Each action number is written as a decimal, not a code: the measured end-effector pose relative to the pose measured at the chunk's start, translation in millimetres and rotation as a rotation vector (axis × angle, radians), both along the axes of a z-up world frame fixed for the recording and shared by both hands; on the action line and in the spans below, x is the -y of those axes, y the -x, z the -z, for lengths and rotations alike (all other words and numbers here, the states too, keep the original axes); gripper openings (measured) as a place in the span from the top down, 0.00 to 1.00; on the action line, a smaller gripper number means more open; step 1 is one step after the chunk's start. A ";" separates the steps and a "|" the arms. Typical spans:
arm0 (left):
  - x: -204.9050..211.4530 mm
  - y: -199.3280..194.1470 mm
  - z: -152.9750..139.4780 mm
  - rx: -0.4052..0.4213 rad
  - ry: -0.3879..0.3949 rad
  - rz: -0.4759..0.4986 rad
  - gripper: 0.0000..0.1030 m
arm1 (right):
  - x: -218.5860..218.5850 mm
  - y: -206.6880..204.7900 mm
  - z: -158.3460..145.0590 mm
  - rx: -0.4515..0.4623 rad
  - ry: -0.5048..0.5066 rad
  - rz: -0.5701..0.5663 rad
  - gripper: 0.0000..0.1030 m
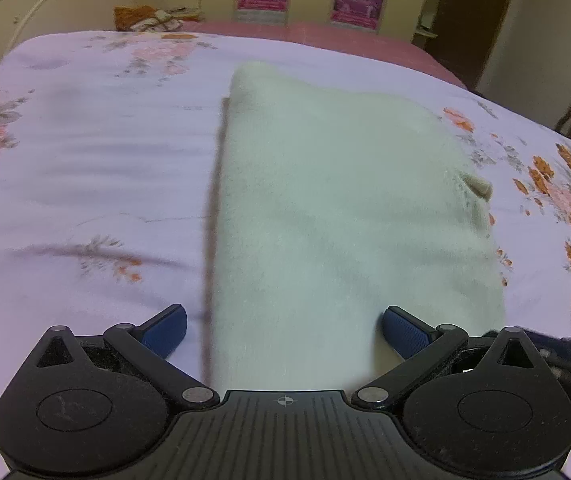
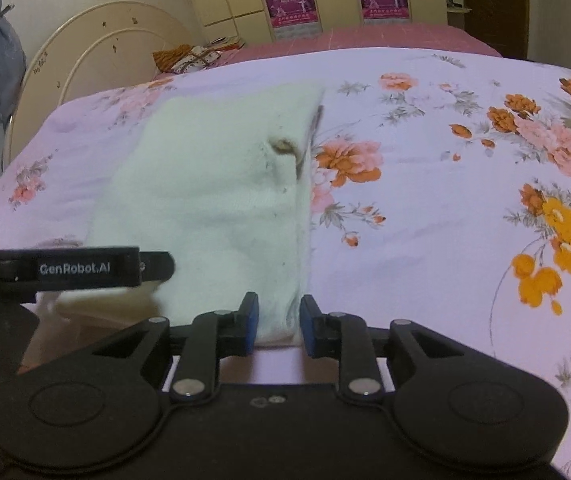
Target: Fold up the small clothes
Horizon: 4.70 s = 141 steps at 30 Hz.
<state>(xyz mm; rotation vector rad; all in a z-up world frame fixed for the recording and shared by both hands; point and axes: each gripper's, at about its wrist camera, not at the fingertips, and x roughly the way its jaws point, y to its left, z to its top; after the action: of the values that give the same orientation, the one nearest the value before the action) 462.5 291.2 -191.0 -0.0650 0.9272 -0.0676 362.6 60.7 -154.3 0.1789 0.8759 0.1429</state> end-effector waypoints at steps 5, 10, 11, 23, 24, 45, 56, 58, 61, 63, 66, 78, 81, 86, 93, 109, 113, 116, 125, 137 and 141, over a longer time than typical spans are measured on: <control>-1.1 11.9 -2.4 0.003 -0.018 -0.038 0.00 | 2.6 3.5 2.2 0.000 -0.044 -0.016 0.80; 3.4 15.6 -6.3 -0.004 -0.054 -0.039 0.00 | 11.1 3.6 4.0 0.011 0.078 0.057 0.99; 4.3 17.4 -6.5 0.002 -0.057 -0.037 0.00 | 17.9 1.9 8.8 -0.011 0.060 0.064 0.99; -17.4 21.2 -4.9 -0.024 0.049 -0.030 0.00 | 12.2 47.0 -29.4 0.091 -0.022 0.049 0.56; -14.9 22.7 -6.1 -0.024 0.027 -0.026 0.00 | 8.6 51.7 -32.1 0.097 -0.030 0.040 0.54; 12.3 145.9 -109.0 0.120 -0.136 -0.012 0.00 | -0.5 126.6 -88.0 0.099 -0.082 -0.128 0.23; 18.9 297.4 -192.6 0.217 -0.100 -0.072 0.00 | 8.5 250.0 -170.8 0.354 0.064 -0.016 0.01; 19.7 323.7 -203.5 0.231 -0.096 -0.084 0.00 | 13.0 269.9 -180.5 0.360 0.044 -0.002 0.01; 23.5 358.2 -215.7 0.250 -0.114 -0.094 0.00 | 17.0 295.9 -190.1 0.366 0.035 0.007 0.01; 24.4 377.6 -221.8 0.258 -0.111 -0.100 0.00 | 19.4 312.3 -196.6 0.370 0.026 0.003 0.01; 26.7 401.2 -230.1 0.286 -0.112 -0.109 0.00 | 21.9 329.7 -205.6 0.388 0.037 0.019 0.01; 26.9 436.0 -236.1 0.296 -0.100 -0.143 0.00 | 24.9 361.1 -212.4 0.442 0.063 0.004 0.01; 25.3 437.3 -236.0 0.300 -0.099 -0.155 0.00 | 24.7 363.8 -212.0 0.443 0.071 0.005 0.01; 25.5 436.1 -237.2 0.304 -0.097 -0.157 0.00 | 25.4 366.0 -211.4 0.442 0.096 0.015 0.01; 28.7 432.8 -237.6 0.305 -0.098 -0.154 0.00 | 26.8 363.3 -209.3 0.433 0.110 0.029 0.01; 36.0 420.5 -241.0 0.313 -0.128 -0.149 0.00 | 28.6 354.8 -204.9 0.415 0.101 0.026 0.01; 37.3 418.7 -240.0 0.310 -0.128 -0.148 0.00 | 29.3 352.8 -203.8 0.413 0.103 0.024 0.01; 37.5 418.7 -240.0 0.311 -0.130 -0.148 0.00 | 30.6 350.2 -202.1 0.409 0.105 0.023 0.01; 39.6 413.4 -235.5 0.298 -0.126 -0.147 0.00 | 33.6 345.3 -197.6 0.401 0.104 0.024 0.01; 41.2 406.3 -230.6 0.286 -0.127 -0.146 0.00 | 36.1 341.0 -194.8 0.394 0.105 0.021 0.01; 41.5 404.5 -229.7 0.284 -0.128 -0.147 0.00 | 36.3 340.1 -193.8 0.391 0.105 0.021 0.01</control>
<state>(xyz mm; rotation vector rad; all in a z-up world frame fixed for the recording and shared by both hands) 58.0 249.7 38.7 -0.0042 0.6387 0.1171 22.5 24.4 39.5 0.0585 0.4906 0.1075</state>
